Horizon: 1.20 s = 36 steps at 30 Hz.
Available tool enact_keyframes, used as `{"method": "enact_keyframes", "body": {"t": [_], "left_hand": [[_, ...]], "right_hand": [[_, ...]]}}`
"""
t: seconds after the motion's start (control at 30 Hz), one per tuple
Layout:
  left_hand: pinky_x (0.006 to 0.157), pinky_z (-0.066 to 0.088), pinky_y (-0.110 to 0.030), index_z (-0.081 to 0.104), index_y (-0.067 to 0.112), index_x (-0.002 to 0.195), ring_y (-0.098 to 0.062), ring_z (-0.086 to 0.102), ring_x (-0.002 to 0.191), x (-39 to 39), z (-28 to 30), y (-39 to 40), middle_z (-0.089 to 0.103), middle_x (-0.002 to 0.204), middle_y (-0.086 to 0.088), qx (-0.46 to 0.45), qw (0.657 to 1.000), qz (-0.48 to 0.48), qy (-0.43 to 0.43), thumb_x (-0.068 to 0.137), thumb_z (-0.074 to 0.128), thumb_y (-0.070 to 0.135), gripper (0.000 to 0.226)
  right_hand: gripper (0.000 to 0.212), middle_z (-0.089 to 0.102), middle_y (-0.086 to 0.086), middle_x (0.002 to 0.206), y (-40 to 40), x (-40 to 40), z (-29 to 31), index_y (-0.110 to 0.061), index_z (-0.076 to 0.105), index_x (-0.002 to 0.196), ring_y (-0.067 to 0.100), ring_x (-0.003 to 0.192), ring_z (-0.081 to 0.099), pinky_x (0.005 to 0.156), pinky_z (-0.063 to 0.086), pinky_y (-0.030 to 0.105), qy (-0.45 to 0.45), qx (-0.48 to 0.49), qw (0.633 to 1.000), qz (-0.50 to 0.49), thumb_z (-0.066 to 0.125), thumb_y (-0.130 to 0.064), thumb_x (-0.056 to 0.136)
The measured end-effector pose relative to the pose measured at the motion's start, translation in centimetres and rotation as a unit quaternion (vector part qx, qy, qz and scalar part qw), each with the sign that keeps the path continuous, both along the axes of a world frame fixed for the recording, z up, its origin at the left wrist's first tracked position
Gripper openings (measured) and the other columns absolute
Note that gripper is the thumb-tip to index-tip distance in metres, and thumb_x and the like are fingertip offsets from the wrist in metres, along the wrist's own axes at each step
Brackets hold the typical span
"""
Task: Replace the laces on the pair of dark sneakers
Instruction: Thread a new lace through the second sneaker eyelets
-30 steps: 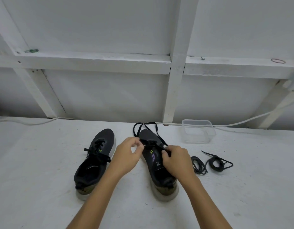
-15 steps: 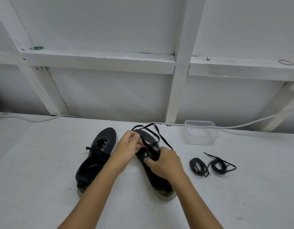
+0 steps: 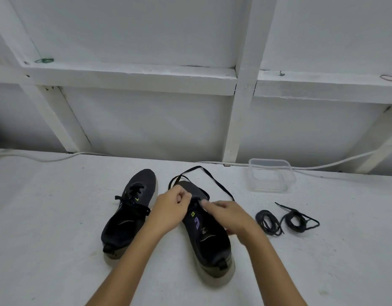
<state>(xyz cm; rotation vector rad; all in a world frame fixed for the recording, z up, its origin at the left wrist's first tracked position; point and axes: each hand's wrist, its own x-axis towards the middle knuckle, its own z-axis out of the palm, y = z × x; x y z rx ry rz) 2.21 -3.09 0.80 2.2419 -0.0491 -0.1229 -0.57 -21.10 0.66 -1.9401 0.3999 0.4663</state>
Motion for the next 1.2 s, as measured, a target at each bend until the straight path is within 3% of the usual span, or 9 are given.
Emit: {"method": "enact_keyframes", "body": {"t": [0.07,0.2,0.33,0.5,0.67,0.77,0.87,0.97,1.2], "left_hand": [[0.054,0.036,-0.013,0.059,0.025,0.080,-0.002,0.048,0.059,-0.2,-0.5,-0.2,0.050,0.062,0.010,0.037,0.999,-0.022,-0.012,0.097,0.059,0.035,0.020],[0.057,0.034,-0.010,0.059,0.027,0.082,0.004,0.048,0.068,-0.4,-1.3,-0.9,0.052,0.067,0.012,0.067,0.996,-0.049,-0.026,0.095,0.064,0.034,0.015],[0.058,0.036,-0.009,0.058,0.029,0.081,0.003,0.048,0.065,-0.5,-1.8,-1.0,0.051,0.064,0.012,0.060,0.996,-0.053,-0.034,0.092,0.068,0.031,0.015],[0.055,0.037,-0.012,0.061,0.023,0.081,-0.004,0.045,0.055,-0.6,-2.4,-0.7,0.044,0.056,0.010,0.042,0.998,-0.038,-0.038,0.089,0.073,0.032,0.017],[0.053,0.037,-0.011,0.057,0.025,0.083,-0.005,0.044,0.053,-0.7,-2.8,-0.9,0.045,0.059,0.008,0.034,0.999,-0.029,-0.026,0.089,0.072,0.033,0.018],[0.051,0.038,-0.011,0.057,0.025,0.080,-0.002,0.045,0.050,-0.6,-2.7,-0.7,0.045,0.055,0.008,0.036,0.999,-0.034,-0.019,0.091,0.071,0.031,0.019],[0.050,0.037,-0.013,0.058,0.027,0.080,-0.005,0.042,0.049,-0.7,-2.8,-0.7,0.045,0.055,0.006,0.047,0.998,-0.046,-0.010,0.091,0.069,0.030,0.016],[0.052,0.037,-0.012,0.063,0.029,0.088,-0.003,0.045,0.052,-0.9,-2.7,-1.3,0.044,0.055,0.008,0.040,0.997,-0.062,-0.015,0.092,0.068,0.030,0.007],[0.055,0.038,-0.011,0.070,0.026,0.098,0.006,0.050,0.056,-0.8,-2.6,-1.6,0.046,0.056,0.010,0.053,0.996,-0.075,-0.021,0.094,0.066,0.032,0.008]], "right_hand": [[0.033,0.073,-0.006,0.101,-0.6,1.7,-0.7,-0.024,0.074,0.111,0.012,0.091,0.070,0.070,0.059,0.032,-0.033,-0.037,0.998,-0.039,0.064,-0.049,0.090],[0.024,0.075,0.002,0.102,0.4,4.9,-2.0,-0.019,0.072,0.109,0.023,0.099,0.070,0.094,0.056,0.043,-0.078,-0.086,0.990,-0.076,0.067,-0.036,0.091],[0.021,0.070,0.006,0.103,0.9,6.7,-2.1,-0.018,0.070,0.102,0.021,0.087,0.066,0.082,0.056,0.034,-0.045,-0.042,0.997,-0.043,0.079,-0.026,0.085],[0.019,0.069,0.011,0.091,-0.8,6.7,-1.3,-0.014,0.065,0.102,0.015,0.074,0.071,0.064,0.058,0.028,-0.102,0.173,0.970,-0.139,0.065,0.002,0.091],[0.035,0.069,0.002,0.083,-2.8,6.0,-1.3,-0.017,0.063,0.117,0.017,0.077,0.072,0.070,0.058,0.033,-0.099,0.397,0.879,-0.244,0.053,0.003,0.091],[0.040,0.072,-0.002,0.089,-4.3,5.5,-2.2,-0.026,0.064,0.123,0.009,0.068,0.067,0.061,0.054,0.026,-0.098,0.471,0.831,-0.280,0.061,-0.003,0.090],[0.037,0.076,0.005,0.107,-4.6,5.5,-2.8,-0.017,0.055,0.130,0.005,0.052,0.054,0.047,0.044,0.018,-0.028,0.411,0.884,-0.222,0.061,-0.005,0.096],[0.032,0.078,0.006,0.106,-4.2,6.4,-3.0,-0.010,0.060,0.126,0.006,0.049,0.051,0.042,0.039,0.019,-0.012,0.318,0.929,-0.189,0.052,0.002,0.098],[0.044,0.069,-0.008,0.119,-3.2,9.0,-0.3,-0.034,0.069,0.113,0.008,0.078,0.071,0.060,0.052,0.020,-0.177,0.110,0.976,-0.059,0.050,0.003,0.096]]}}
